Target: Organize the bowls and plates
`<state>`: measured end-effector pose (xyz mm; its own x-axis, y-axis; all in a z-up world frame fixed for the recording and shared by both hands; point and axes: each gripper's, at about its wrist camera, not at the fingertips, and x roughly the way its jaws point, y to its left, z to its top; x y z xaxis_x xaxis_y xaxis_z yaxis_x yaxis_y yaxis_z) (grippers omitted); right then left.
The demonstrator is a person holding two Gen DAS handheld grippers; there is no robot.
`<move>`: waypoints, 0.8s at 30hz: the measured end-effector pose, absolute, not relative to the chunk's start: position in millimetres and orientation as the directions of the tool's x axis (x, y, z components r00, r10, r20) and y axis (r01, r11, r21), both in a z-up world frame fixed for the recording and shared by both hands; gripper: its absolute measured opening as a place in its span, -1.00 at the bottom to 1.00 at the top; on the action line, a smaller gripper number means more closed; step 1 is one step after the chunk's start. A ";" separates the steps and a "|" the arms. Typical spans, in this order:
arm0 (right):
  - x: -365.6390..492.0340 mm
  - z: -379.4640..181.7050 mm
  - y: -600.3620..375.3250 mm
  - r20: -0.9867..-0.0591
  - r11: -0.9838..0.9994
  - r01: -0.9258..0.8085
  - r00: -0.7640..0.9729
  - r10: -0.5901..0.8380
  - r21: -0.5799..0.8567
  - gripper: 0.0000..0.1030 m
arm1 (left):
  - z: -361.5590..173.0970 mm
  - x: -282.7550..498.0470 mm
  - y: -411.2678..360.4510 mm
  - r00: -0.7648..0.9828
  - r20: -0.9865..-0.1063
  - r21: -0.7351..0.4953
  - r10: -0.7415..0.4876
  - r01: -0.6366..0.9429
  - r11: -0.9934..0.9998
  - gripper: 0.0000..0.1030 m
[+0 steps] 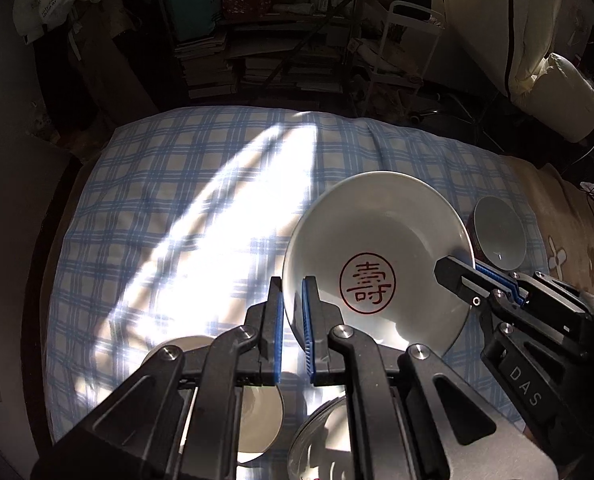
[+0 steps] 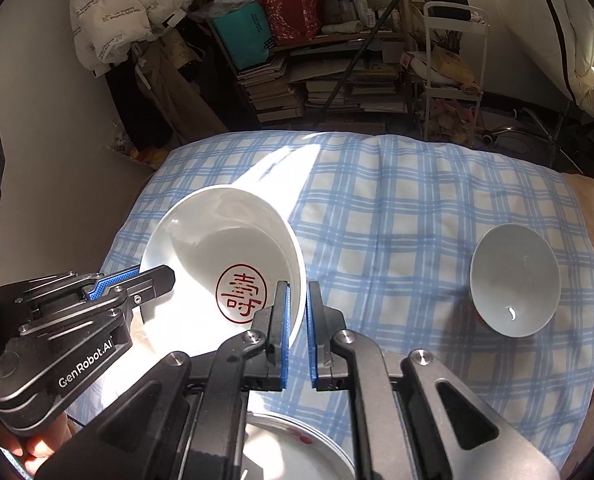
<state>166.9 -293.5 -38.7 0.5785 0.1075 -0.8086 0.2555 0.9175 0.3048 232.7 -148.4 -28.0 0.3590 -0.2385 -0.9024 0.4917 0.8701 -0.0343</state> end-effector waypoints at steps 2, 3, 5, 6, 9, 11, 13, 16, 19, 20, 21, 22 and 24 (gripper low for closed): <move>164.0 -32.8 -279.1 -0.804 0.923 0.235 0.584 0.116 0.304 -0.83 | -23.1 227.3 -134.0 0.372 -0.897 -0.036 -0.238 0.475 0.879 -0.83; 162.5 -30.4 -271.7 -0.802 0.926 0.226 0.585 0.118 0.302 -0.83 | -20.5 224.2 -126.1 0.379 -0.895 -0.034 -0.235 0.469 0.883 -0.83; 158.8 -26.9 -257.5 -0.800 0.931 0.208 0.587 0.128 0.301 -0.83 | -14.3 217.7 -110.4 0.387 -0.893 -0.034 -0.231 0.452 0.891 -0.83; 157.4 -25.9 -250.5 -0.799 0.932 0.200 0.586 0.134 0.303 -0.83 | -12.6 215.1 -102.5 0.391 -0.892 -0.034 -0.229 0.446 0.895 -0.83; 152.8 -24.3 -231.2 -0.796 0.933 0.177 0.584 0.157 0.313 -0.82 | -8.6 206.6 -80.6 0.403 -0.887 -0.037 -0.225 0.424 0.905 -0.83; 149.3 -24.9 -219.4 -0.795 0.934 0.163 0.583 0.169 0.319 -0.82 | -9.0 202.6 -69.5 0.406 -0.888 -0.033 -0.216 0.413 0.910 -0.83; 146.1 -26.3 -209.9 -0.791 0.931 0.156 0.583 0.184 0.331 -0.82 | -12.3 200.0 -58.3 0.403 -0.891 -0.033 -0.207 0.399 0.916 -0.83; 143.5 -29.3 -195.1 -0.793 0.933 0.150 0.581 0.184 0.327 -0.83 | -18.5 194.7 -42.3 0.391 -0.897 -0.044 -0.206 0.385 0.922 -0.83; 141.1 -33.2 -183.2 -0.795 0.937 0.137 0.576 0.189 0.322 -0.83 | -24.5 188.7 -31.2 0.389 -0.901 -0.037 -0.194 0.377 0.926 -0.83; 140.7 -34.4 -180.3 -0.796 0.938 0.134 0.574 0.191 0.321 -0.83 | -25.6 187.0 -28.9 0.389 -0.902 -0.028 -0.188 0.382 0.924 -0.83; 140.0 -35.4 -178.3 -0.796 0.938 0.130 0.573 0.194 0.322 -0.83 | -26.5 185.5 -26.2 0.390 -0.902 -0.023 -0.184 0.382 0.924 -0.83; 139.8 -36.3 -176.0 -0.795 0.937 0.126 0.573 0.198 0.325 -0.83 | -27.8 184.7 -23.1 0.391 -0.902 -0.021 -0.182 0.382 0.924 -0.83; 139.6 -38.7 -171.4 -0.794 0.937 0.119 0.572 0.206 0.329 -0.83 | -29.7 184.5 -17.4 0.390 -0.903 -0.026 -0.183 0.374 0.927 -0.83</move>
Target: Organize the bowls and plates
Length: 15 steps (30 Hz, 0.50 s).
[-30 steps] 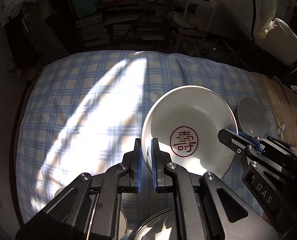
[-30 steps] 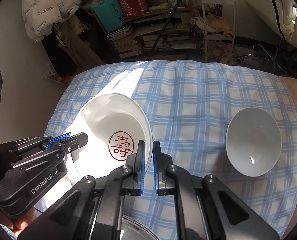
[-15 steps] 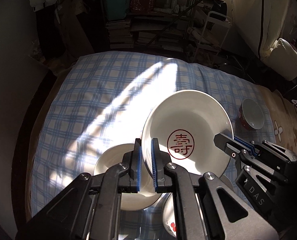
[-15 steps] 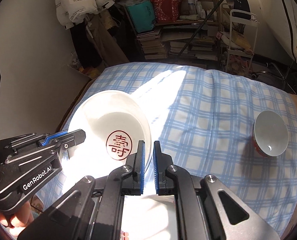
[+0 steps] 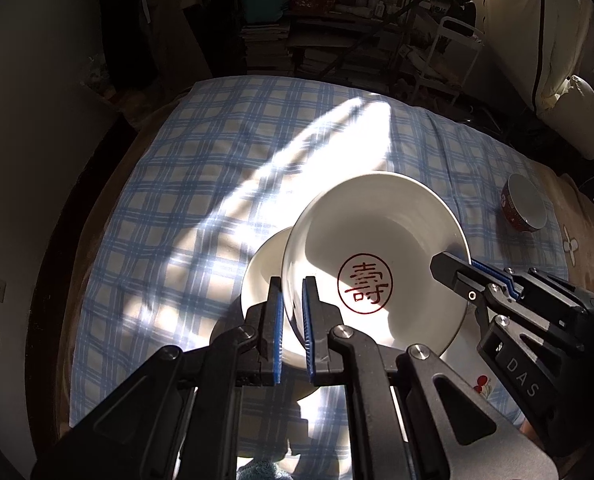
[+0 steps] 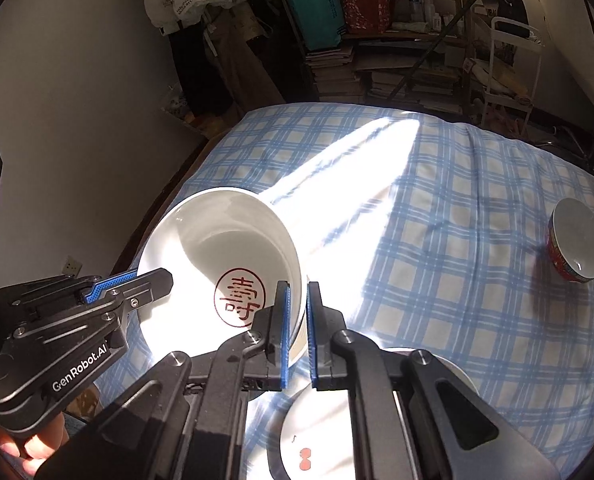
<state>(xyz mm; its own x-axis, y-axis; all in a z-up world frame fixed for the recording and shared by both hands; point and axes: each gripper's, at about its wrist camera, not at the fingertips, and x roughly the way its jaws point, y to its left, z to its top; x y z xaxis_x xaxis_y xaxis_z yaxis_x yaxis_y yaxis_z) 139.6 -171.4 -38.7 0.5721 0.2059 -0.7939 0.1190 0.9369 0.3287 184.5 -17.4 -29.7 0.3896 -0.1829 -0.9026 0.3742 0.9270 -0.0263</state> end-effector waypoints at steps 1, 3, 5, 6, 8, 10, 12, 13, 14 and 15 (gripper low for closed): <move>140.1 -40.1 -169.0 -0.794 0.937 0.115 0.570 0.210 0.331 -0.83 | -30.7 184.4 -15.6 0.388 -0.903 -0.029 -0.183 0.371 0.928 -0.83; 141.3 -43.2 -166.2 -0.794 0.935 0.111 0.567 0.219 0.336 -0.83 | -33.9 185.1 -11.7 0.383 -0.905 -0.034 -0.182 0.363 0.931 -0.83; 142.5 -47.0 -164.0 -0.795 0.936 0.107 0.564 0.222 0.337 -0.83 | -38.7 185.6 -8.5 0.377 -0.908 -0.041 -0.185 0.359 0.932 -0.83; 143.0 -49.2 -163.2 -0.796 0.936 0.104 0.562 0.223 0.336 -0.83 | -41.6 186.0 -7.1 0.373 -0.909 -0.044 -0.186 0.358 0.933 -0.83; 144.2 -53.9 -160.9 -0.799 0.940 0.095 0.559 0.222 0.327 -0.83 | -47.7 186.0 -5.3 0.368 -0.912 -0.045 -0.183 0.353 0.934 -0.83; 145.3 -59.3 -158.9 -0.804 0.943 0.085 0.552 0.223 0.321 -0.83 | -54.9 186.0 -4.5 0.363 -0.916 -0.037 -0.172 0.350 0.936 -0.83; 147.6 -65.3 -157.0 -0.810 0.946 0.078 0.543 0.224 0.315 -0.83 | -63.7 186.3 -2.3 0.354 -0.921 -0.034 -0.163 0.344 0.938 -0.83; 148.5 -68.8 -156.1 -0.811 0.946 0.074 0.539 0.229 0.316 -0.83 | -67.2 186.3 -1.1 0.351 -0.923 -0.032 -0.158 0.340 0.940 -0.83; 149.7 -72.2 -155.3 -0.812 0.946 0.069 0.534 0.234 0.318 -0.83 | -71.1 186.3 0.1 0.349 -0.924 -0.030 -0.154 0.336 0.941 -0.83; 151.0 -75.6 -154.4 -0.814 0.946 0.065 0.530 0.238 0.319 -0.83 | -74.8 186.9 1.3 0.345 -0.926 -0.030 -0.151 0.333 0.942 -0.83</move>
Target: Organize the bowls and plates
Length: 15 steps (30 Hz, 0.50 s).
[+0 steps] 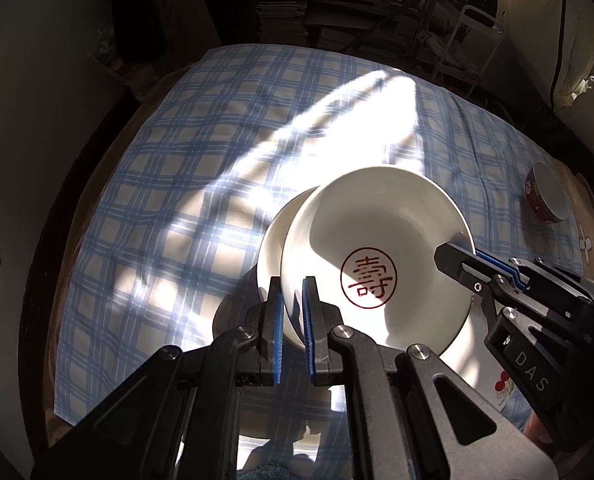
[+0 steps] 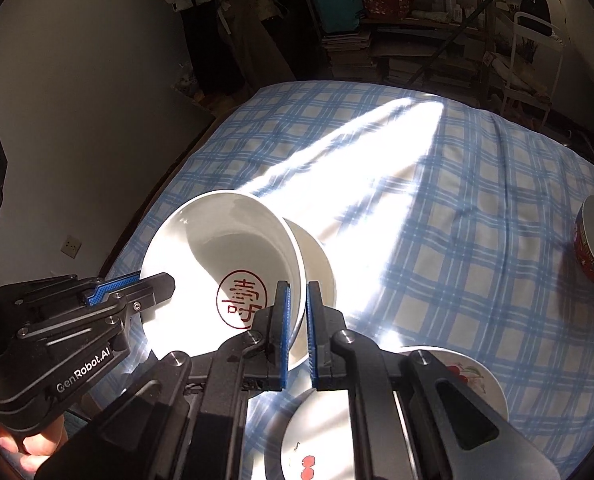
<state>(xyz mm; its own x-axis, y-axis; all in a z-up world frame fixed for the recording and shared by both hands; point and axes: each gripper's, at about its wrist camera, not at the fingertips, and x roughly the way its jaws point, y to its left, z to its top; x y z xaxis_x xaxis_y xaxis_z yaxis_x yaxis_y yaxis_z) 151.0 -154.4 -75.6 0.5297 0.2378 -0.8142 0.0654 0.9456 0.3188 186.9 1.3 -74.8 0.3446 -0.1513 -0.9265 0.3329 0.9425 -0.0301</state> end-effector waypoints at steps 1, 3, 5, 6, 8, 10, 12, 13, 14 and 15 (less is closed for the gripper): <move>152.4 -79.1 -152.8 -0.817 0.947 0.059 0.524 0.239 0.315 -0.83 | -78.6 187.7 2.3 0.338 -0.929 -0.030 -0.147 0.328 0.944 -0.83; 154.9 -85.0 -148.9 -0.824 0.952 0.049 0.516 0.234 0.301 -0.83 | -86.3 190.1 4.1 0.326 -0.935 -0.032 -0.142 0.320 0.947 -0.83; 157.2 -90.6 -145.9 -0.829 0.955 0.042 0.509 0.233 0.294 -0.83 | -92.8 192.0 5.1 0.317 -0.939 -0.032 -0.136 0.312 0.950 -0.83; 158.4 -93.3 -145.6 -0.831 0.955 0.042 0.504 0.235 0.295 -0.83 | -95.6 193.1 5.1 0.313 -0.940 -0.032 -0.135 0.311 0.950 -0.83; 160.6 -98.3 -146.0 -0.835 0.954 0.042 0.496 0.239 0.298 -0.83 | -100.5 195.1 4.5 0.303 -0.944 -0.032 -0.133 0.315 0.949 -0.83; 162.9 -102.6 -148.1 -0.837 0.951 0.045 0.489 0.247 0.306 -0.83 | -103.7 196.3 3.5 0.297 -0.945 -0.033 -0.134 0.322 0.946 -0.83; 163.9 -105.2 -149.4 -0.837 0.948 0.046 0.484 0.254 0.315 -0.83 | -105.9 197.2 3.9 0.290 -0.947 -0.041 -0.140 0.324 0.945 -0.83; 164.6 -106.3 -149.9 -0.838 0.947 0.046 0.482 0.256 0.316 -0.83 | -106.9 198.0 4.2 0.286 -0.948 -0.046 -0.143 0.322 0.945 -0.83; 165.4 -107.0 -150.3 -0.838 0.947 0.047 0.482 0.256 0.317 -0.83 | -107.7 198.6 4.0 0.284 -0.948 -0.048 -0.145 0.322 0.946 -0.83; 166.0 -107.5 -150.4 -0.839 0.948 0.047 0.481 0.256 0.316 -0.83 | -108.1 199.2 3.5 0.285 -0.948 -0.047 -0.144 0.322 0.946 -0.83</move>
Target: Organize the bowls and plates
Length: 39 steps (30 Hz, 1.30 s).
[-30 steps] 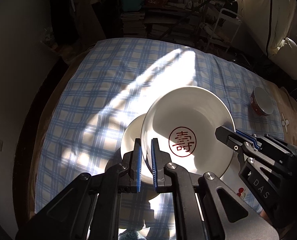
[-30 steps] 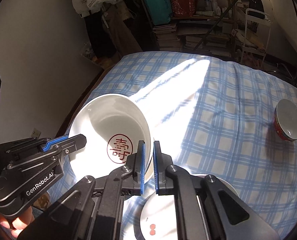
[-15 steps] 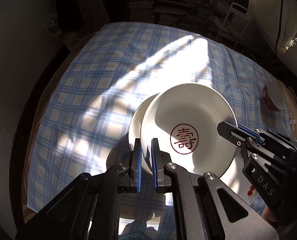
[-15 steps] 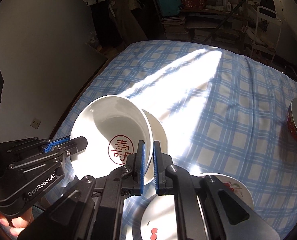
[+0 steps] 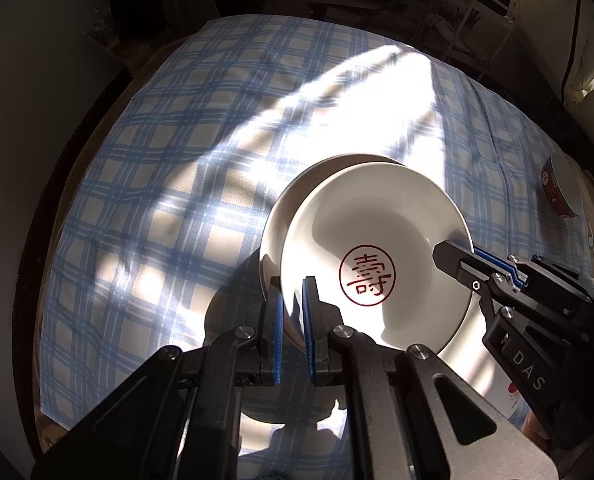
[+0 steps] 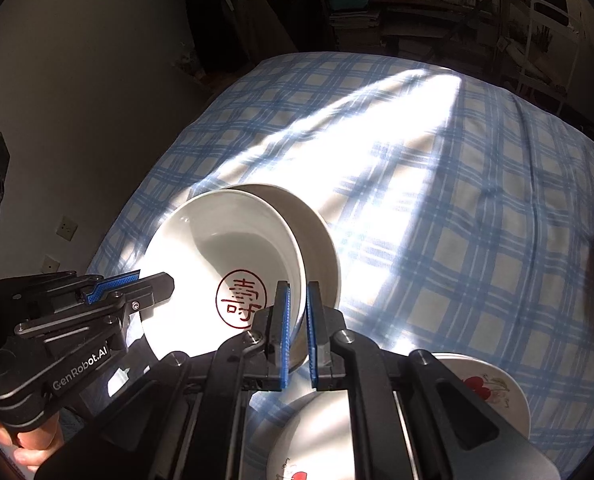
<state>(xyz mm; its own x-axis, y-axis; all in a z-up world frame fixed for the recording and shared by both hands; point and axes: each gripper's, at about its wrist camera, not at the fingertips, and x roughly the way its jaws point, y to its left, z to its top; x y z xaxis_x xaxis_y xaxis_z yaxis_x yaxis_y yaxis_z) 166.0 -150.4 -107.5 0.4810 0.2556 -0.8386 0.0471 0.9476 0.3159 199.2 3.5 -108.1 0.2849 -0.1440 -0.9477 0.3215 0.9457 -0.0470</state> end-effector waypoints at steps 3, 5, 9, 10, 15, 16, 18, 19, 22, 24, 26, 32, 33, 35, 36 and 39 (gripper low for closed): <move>167.6 -108.8 -151.0 -0.839 0.947 0.049 0.479 0.257 0.318 -0.83 | -109.6 199.8 1.1 0.290 -0.947 -0.035 -0.135 0.327 0.945 -0.83; 168.4 -110.2 -151.9 -0.840 0.946 0.052 0.477 0.258 0.321 -0.83 | -111.7 200.1 0.3 0.285 -0.949 -0.035 -0.134 0.326 0.945 -0.83; 167.3 -112.9 -152.2 -0.842 0.945 0.057 0.474 0.259 0.323 -0.83 | -114.2 199.7 -1.2 0.285 -0.951 -0.024 -0.123 0.330 0.944 -0.83; 167.5 -112.9 -152.2 -0.841 0.945 0.056 0.474 0.260 0.323 -0.83 | -114.7 199.1 -2.2 0.287 -0.951 -0.018 -0.119 0.332 0.943 -0.83; 166.8 -113.8 -152.6 -0.841 0.942 0.060 0.473 0.263 0.329 -0.83 | -115.8 198.6 -2.5 0.284 -0.952 -0.019 -0.118 0.330 0.944 -0.83; 166.7 -114.5 -152.5 -0.841 0.942 0.061 0.472 0.265 0.331 -0.83 | -116.4 198.7 -2.6 0.283 -0.952 -0.018 -0.117 0.330 0.944 -0.83; 167.1 -115.5 -153.1 -0.840 0.941 0.062 0.474 0.265 0.332 -0.83 | -117.7 199.2 -3.2 0.282 -0.952 -0.016 -0.115 0.330 0.944 -0.83; 167.0 -114.8 -153.5 -0.840 0.942 0.060 0.474 0.265 0.331 -0.83 | -118.3 199.7 -3.5 0.282 -0.953 -0.015 -0.114 0.330 0.944 -0.83; 167.8 -115.9 -153.4 -0.836 0.943 0.059 0.483 0.261 0.329 -0.83 | -121.2 202.7 -3.7 0.274 -0.955 -0.021 -0.115 0.324 0.946 -0.83; 168.9 -117.0 -153.4 -0.834 0.945 0.059 0.489 0.255 0.323 -0.83 | -124.3 204.9 -4.0 0.261 -0.958 -0.028 -0.117 0.322 0.946 -0.82; 169.3 -118.7 -153.1 -0.834 0.946 0.058 0.491 0.251 0.320 -0.83 | -126.5 206.2 -4.5 0.254 -0.961 -0.027 -0.112 0.316 0.948 -0.81; 169.9 -119.5 -155.1 -0.825 0.939 0.063 0.499 0.265 0.339 -0.82 | -126.2 206.1 -5.0 0.258 -0.960 -0.026 -0.112 0.314 0.949 -0.81; 170.3 -119.6 -155.4 -0.825 0.937 0.065 0.498 0.267 0.343 -0.82 | -126.2 206.2 -4.8 0.258 -0.960 -0.026 -0.112 0.315 0.949 -0.81; 170.7 -119.9 -155.7 -0.825 0.936 0.068 0.496 0.269 0.347 -0.82 | -126.1 206.4 -4.7 0.258 -0.960 -0.025 -0.112 0.316 0.948 -0.81; 170.9 -120.0 -155.5 -0.827 0.936 0.070 0.495 0.268 0.345 -0.82 | -126.0 206.5 -4.5 0.258 -0.960 -0.025 -0.112 0.317 0.948 -0.81; 171.3 -119.9 -154.9 -0.830 0.938 0.069 0.492 0.263 0.339 -0.82 | -125.8 206.2 -4.4 0.259 -0.959 -0.027 -0.113 0.316 0.949 -0.81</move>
<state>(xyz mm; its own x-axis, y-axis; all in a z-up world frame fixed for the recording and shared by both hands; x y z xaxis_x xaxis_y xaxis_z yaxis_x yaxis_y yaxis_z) 171.3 -154.9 -119.9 0.4921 0.2634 -0.8297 0.0689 0.9384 0.3387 206.2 -4.4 -125.8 0.2594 -0.1133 -0.9591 0.3156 0.9485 -0.0267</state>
